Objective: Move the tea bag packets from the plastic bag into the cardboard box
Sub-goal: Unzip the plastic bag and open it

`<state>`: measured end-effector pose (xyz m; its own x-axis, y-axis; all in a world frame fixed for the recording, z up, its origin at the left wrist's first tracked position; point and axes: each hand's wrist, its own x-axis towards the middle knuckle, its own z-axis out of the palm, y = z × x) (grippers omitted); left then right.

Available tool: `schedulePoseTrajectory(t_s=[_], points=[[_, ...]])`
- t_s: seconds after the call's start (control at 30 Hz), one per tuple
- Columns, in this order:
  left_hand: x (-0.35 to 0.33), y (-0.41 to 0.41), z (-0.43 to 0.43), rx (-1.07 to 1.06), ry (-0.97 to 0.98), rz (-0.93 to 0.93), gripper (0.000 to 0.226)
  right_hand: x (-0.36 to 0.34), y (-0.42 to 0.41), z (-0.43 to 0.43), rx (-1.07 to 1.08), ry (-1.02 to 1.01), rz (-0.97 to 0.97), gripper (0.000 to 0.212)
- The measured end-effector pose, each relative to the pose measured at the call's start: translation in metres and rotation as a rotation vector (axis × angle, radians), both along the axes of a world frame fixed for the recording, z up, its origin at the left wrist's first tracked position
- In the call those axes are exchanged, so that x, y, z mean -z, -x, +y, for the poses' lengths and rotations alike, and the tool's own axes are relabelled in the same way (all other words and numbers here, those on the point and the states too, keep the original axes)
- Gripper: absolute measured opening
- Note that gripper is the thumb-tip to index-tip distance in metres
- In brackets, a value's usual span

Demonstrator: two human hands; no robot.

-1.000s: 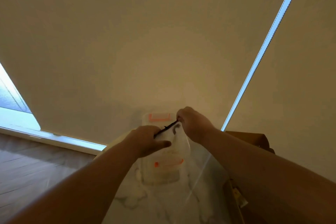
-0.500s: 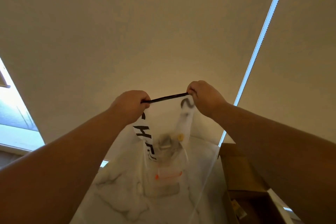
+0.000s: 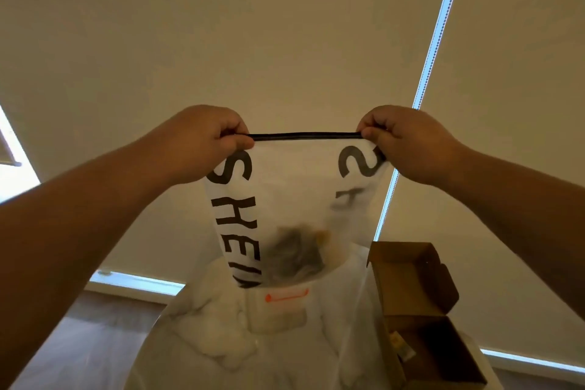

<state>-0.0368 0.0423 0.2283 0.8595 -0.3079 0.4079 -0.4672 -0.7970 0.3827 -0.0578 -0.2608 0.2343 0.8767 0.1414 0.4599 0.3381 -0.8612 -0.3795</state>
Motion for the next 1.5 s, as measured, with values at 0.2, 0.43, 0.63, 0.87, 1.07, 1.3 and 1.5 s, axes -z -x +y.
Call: schedulePoseTrajectory(t_s=[0.2,0.43,0.63,0.87,1.07,1.3,1.5], points=[[0.023,0.021,0.000,0.041,-0.076,0.211,0.012,0.032,0.028,-0.004,0.008,-0.004,0.189,0.015],[0.094,0.029,-0.001,-0.009,-0.105,0.271,0.011,0.103,0.032,0.003,0.041,-0.060,0.346,0.014],[0.136,0.059,0.003,-0.017,-0.055,0.149,0.014,0.141,0.056,0.000,0.030,-0.098,0.219,0.019],[0.225,0.101,0.009,0.041,-0.063,0.254,0.010,0.222,0.107,-0.010,-0.065,0.027,0.343,0.021],[0.286,0.111,0.000,0.023,-0.065,0.294,0.015,0.291,0.125,-0.013,-0.068,0.006,0.458,0.021],[0.346,0.109,-0.007,0.005,-0.020,0.300,0.020,0.360,0.129,-0.014,-0.024,-0.089,0.420,0.025],[0.361,0.114,-0.008,0.017,0.025,0.174,0.024,0.376,0.130,-0.015,0.049,-0.230,0.244,0.018]])
